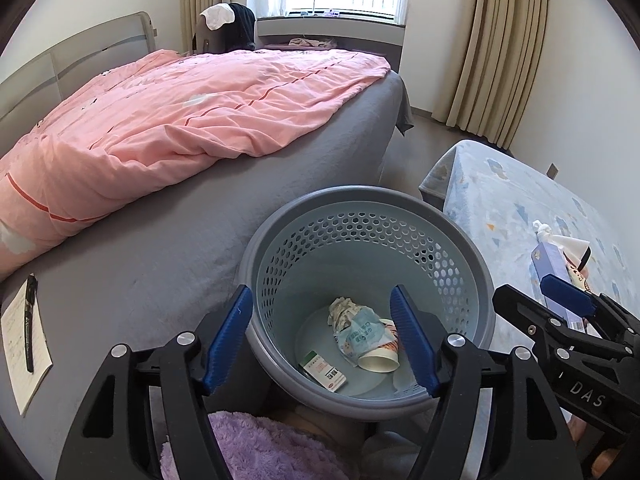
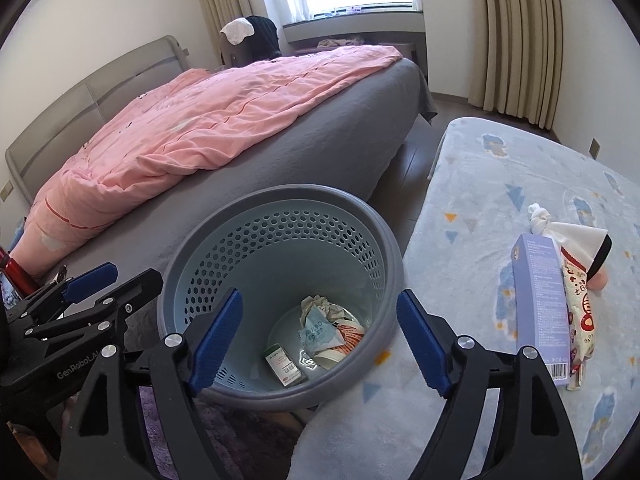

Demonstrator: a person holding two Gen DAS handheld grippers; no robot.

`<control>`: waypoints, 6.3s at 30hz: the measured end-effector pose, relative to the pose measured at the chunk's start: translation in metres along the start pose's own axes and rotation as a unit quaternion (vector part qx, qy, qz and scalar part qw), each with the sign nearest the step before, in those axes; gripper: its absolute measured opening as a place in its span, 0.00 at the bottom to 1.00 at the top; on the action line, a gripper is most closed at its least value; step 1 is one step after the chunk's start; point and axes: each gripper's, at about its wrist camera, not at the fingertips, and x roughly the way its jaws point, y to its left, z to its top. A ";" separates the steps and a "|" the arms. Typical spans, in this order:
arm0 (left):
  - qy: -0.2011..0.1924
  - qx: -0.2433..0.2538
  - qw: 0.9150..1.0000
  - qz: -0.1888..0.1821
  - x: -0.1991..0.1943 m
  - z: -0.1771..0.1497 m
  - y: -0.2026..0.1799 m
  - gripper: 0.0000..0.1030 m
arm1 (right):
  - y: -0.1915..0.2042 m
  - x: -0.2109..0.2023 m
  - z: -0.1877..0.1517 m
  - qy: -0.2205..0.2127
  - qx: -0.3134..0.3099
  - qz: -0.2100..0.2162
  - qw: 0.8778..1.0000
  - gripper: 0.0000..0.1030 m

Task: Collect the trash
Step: 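Move both open tools back over the mattress toward the remaining items, then close the right tool on the blue playing-card deck while the left tool approaches the lavender box, then close the left tool on the lavender box while the right tool holds the cards, then carry box and cards over the gray basket and open both tools to drop them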

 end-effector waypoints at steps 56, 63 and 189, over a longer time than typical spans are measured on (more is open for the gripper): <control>0.026 0.105 0.993 -0.056 0.006 -0.047 -0.193 0.70 | -0.230 -0.054 -0.088 0.011 0.132 -0.153 0.979 0.85; 0.037 0.109 0.992 -0.055 0.016 -0.049 -0.197 0.70 | -0.228 -0.034 -0.087 0.035 0.122 -0.153 0.980 0.85; -0.009 0.133 0.988 -0.080 -0.018 -0.022 -0.187 0.41 | -0.192 -0.092 -0.063 -0.025 0.115 -0.074 0.990 0.17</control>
